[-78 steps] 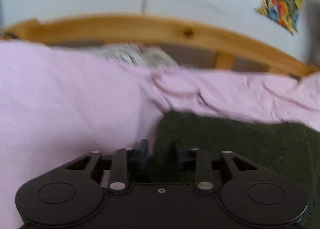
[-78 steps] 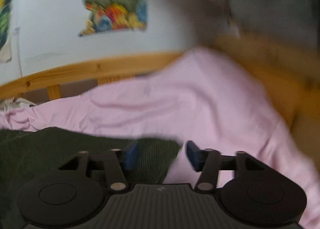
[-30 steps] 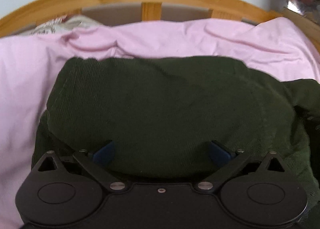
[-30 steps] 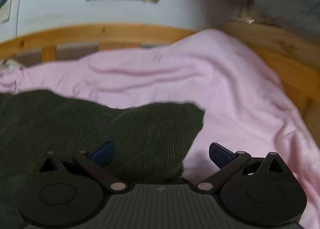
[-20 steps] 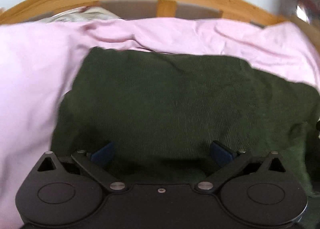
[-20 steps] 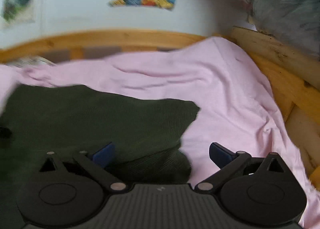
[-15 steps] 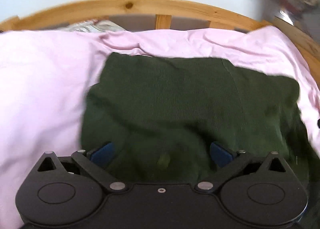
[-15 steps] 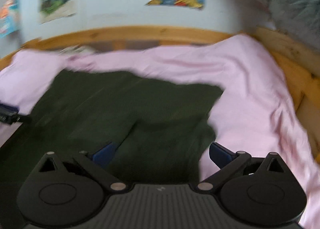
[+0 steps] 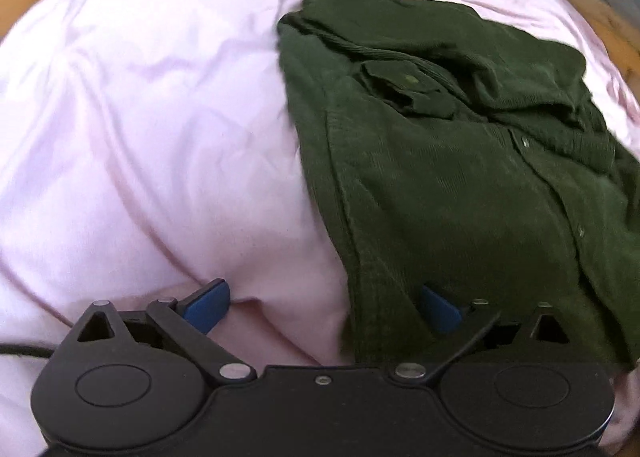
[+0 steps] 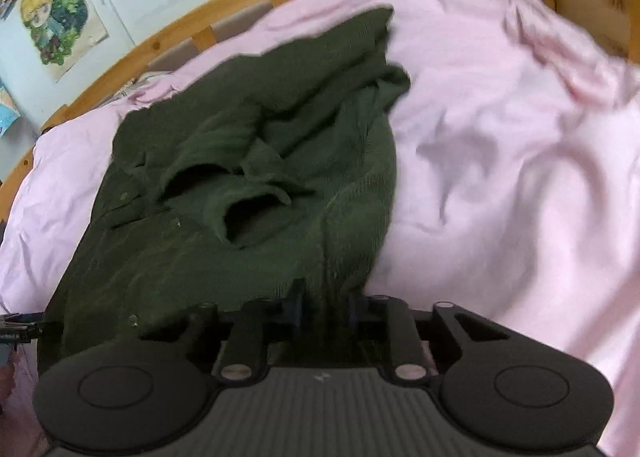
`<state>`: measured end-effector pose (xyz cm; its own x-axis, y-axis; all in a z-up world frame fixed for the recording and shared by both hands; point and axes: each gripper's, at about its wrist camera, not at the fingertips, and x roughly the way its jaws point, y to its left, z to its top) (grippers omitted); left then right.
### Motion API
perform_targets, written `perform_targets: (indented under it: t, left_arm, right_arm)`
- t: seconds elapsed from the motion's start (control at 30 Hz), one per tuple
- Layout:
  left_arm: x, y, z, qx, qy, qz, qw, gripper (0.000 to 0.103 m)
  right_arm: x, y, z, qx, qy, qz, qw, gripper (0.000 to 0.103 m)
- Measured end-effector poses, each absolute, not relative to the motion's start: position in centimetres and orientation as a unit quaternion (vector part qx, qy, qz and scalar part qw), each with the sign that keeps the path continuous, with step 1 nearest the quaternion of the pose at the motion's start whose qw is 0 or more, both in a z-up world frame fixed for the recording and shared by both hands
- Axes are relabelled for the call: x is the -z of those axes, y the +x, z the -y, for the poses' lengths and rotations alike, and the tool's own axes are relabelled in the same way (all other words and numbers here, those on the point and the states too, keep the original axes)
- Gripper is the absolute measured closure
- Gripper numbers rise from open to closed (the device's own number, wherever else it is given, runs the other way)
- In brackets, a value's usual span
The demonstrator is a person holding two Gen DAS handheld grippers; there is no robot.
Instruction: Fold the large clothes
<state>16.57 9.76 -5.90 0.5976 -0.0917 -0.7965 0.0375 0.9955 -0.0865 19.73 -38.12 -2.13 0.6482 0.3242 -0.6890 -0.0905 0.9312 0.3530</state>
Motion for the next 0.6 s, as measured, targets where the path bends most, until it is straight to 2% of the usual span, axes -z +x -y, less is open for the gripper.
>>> perform_targets:
  t: [0.07,0.17,0.27,0.3,0.33,0.37,0.4,0.43,0.6]
  left_arm:
    - [5.6,16.7,-9.9,0.036,-0.044,-0.451,0.891,0.012]
    - [5.3,16.1,-9.8,0.041,-0.038,-0.452,0.890,0.012]
    - [6.3,15.4,-9.6,0.044,-0.022,-0.450,0.892,0.011]
    - [6.4,15.3,-9.6,0.043,-0.018,-0.448,0.893,0.011]
    - [6.4,15.3,-9.5,0.043,-0.015,-0.449,0.893,0.011]
    - [6.2,15.3,-9.5,0.042,-0.015,-0.451,0.891,0.010]
    - [6.1,15.3,-9.6,0.042,-0.016,-0.453,0.890,0.010]
    - [6.0,15.3,-9.6,0.044,-0.018,-0.455,0.889,0.009]
    - [4.8,14.1,-9.3,0.055,-0.009,-0.432,0.900,0.004]
  right_arm:
    - [1.4,18.3,39.7,-0.103,0.178,-0.398,0.894,0.090]
    - [3.4,18.9,40.3,-0.092,0.170,-0.441,0.877,0.088]
    - [3.3,19.6,39.8,-0.097,0.157,-0.452,0.873,0.080]
    - [2.9,19.3,39.5,-0.101,0.148,-0.451,0.874,0.070]
    - [2.5,19.0,39.4,-0.118,0.144,-0.457,0.870,0.052]
    - [2.4,18.7,39.3,-0.139,0.149,-0.469,0.859,0.040]
    - [2.4,18.4,39.4,-0.160,0.158,-0.485,0.845,0.023]
    - [2.3,18.3,39.5,-0.168,0.160,-0.496,0.837,0.020]
    - [3.4,17.2,40.0,-0.165,0.183,-0.548,0.800,0.018]
